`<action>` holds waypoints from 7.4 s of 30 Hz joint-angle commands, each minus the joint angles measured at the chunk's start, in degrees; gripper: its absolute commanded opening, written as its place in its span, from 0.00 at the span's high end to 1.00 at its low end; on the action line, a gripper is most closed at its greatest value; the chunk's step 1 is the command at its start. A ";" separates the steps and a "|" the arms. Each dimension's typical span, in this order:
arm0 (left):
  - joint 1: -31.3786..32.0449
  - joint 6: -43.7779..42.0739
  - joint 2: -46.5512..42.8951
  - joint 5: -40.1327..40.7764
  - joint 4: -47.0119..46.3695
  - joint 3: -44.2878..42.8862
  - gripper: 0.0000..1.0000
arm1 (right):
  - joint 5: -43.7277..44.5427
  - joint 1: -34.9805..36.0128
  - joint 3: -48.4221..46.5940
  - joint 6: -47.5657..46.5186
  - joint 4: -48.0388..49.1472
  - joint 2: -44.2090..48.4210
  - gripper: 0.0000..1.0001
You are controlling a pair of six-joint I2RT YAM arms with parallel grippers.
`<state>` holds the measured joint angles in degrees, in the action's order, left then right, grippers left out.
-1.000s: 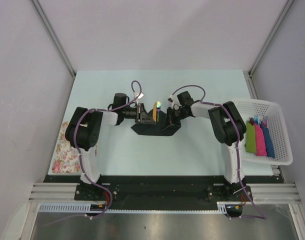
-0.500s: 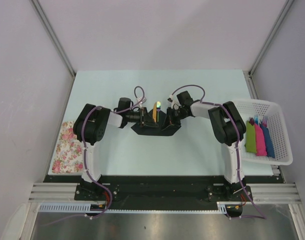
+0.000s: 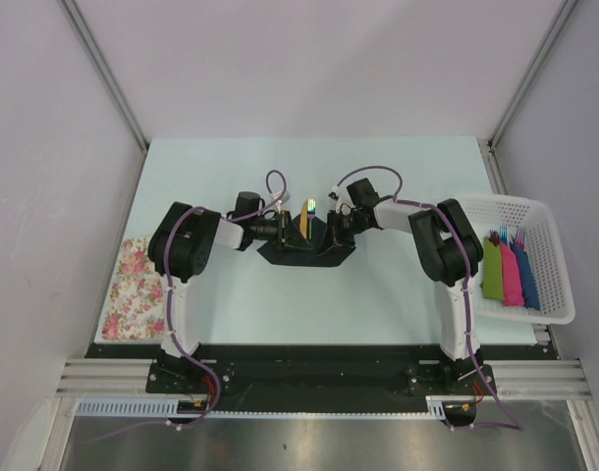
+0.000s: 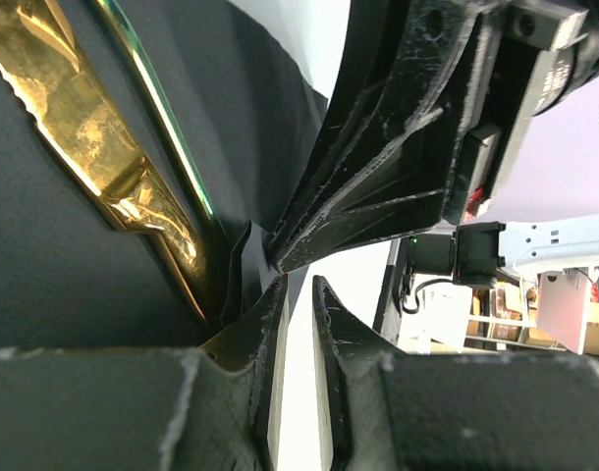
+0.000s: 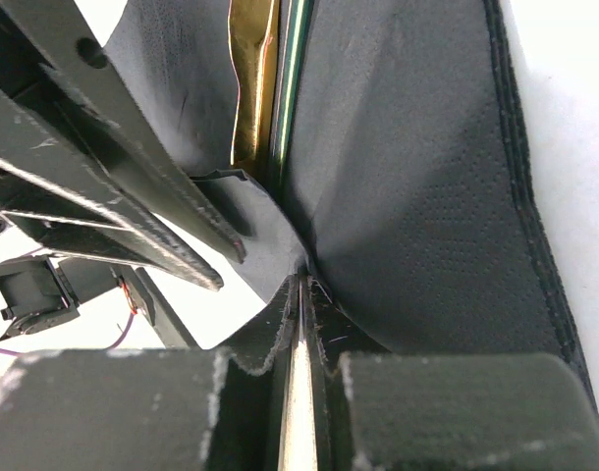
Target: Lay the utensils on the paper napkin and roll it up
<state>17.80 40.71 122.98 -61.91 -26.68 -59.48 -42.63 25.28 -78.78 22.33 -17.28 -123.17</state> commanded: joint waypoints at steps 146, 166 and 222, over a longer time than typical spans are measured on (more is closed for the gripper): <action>-5.76 -23.66 -10.22 5.83 30.37 -1.78 0.57 | -10.54 -1.20 -4.80 9.84 6.29 -4.00 1.00; -3.74 -29.09 -7.32 7.77 36.06 -6.52 0.54 | -10.37 -0.67 -6.03 9.58 5.41 -3.92 1.00; -0.66 -28.32 -5.47 11.55 36.70 -8.02 1.00 | -12.39 2.23 -8.93 20.83 14.99 -10.50 1.00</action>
<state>16.71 14.33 117.62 -50.72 9.65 -65.93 -54.02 27.27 -85.93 41.21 -5.10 -131.76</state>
